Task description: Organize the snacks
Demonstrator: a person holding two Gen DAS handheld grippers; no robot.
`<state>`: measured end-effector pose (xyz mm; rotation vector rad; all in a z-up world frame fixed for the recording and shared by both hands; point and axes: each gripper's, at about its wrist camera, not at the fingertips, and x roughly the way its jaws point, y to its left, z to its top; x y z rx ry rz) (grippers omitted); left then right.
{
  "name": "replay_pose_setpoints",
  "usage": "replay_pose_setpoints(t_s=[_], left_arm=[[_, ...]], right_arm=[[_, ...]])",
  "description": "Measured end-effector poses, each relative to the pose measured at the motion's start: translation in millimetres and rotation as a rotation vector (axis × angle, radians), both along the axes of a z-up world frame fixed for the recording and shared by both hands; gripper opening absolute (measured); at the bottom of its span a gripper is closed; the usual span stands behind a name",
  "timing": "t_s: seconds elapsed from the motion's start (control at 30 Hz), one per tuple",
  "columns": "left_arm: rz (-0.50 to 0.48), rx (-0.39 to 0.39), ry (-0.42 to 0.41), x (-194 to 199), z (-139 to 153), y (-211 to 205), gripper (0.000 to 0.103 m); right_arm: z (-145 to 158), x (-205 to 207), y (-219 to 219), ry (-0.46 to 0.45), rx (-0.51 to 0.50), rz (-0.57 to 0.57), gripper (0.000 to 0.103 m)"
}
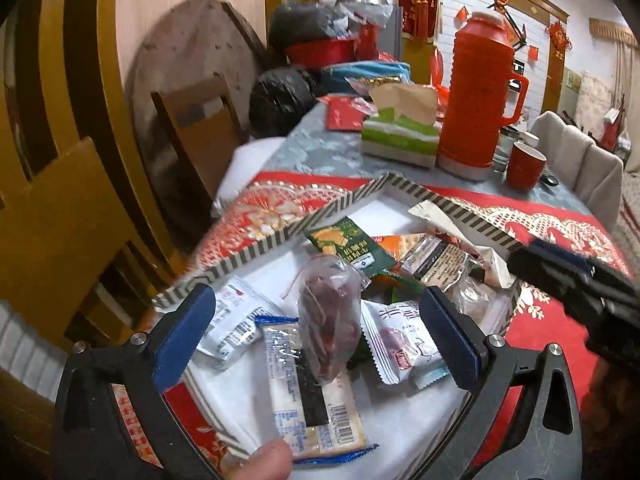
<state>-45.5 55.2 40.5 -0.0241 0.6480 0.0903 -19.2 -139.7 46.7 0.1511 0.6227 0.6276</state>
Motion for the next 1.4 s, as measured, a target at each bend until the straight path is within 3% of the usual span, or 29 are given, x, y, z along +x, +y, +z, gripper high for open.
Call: replay_pose_setpoints(t_s=[0.2,0.37,0.57,1.4], left_arm=[[-0.048,-0.060,0.018,-6.9,0.4,-12.1,0.102],[-0.037,-0.048,0.071,-12.1,-5.4,-27.7,0.102],[-0.010,-0.001,0.096,-15.9,-9.7,-40.9,0.102],[0.026,0.027,0.151,-4.7,-18.4,-43.6,0.102]], right_arm=[[-19.3,-36.2,-15.4,0.021,-0.046,0.079,0.057],[-37.5,-55.1,-23.0,0.019,-0.044,0.109,0.057],[-39.6,-57.8,-26.3,0.022,-0.041,0.103,0.057],[-40.4,-59.5,-19.4,0.016,-0.087,0.094,0.057]])
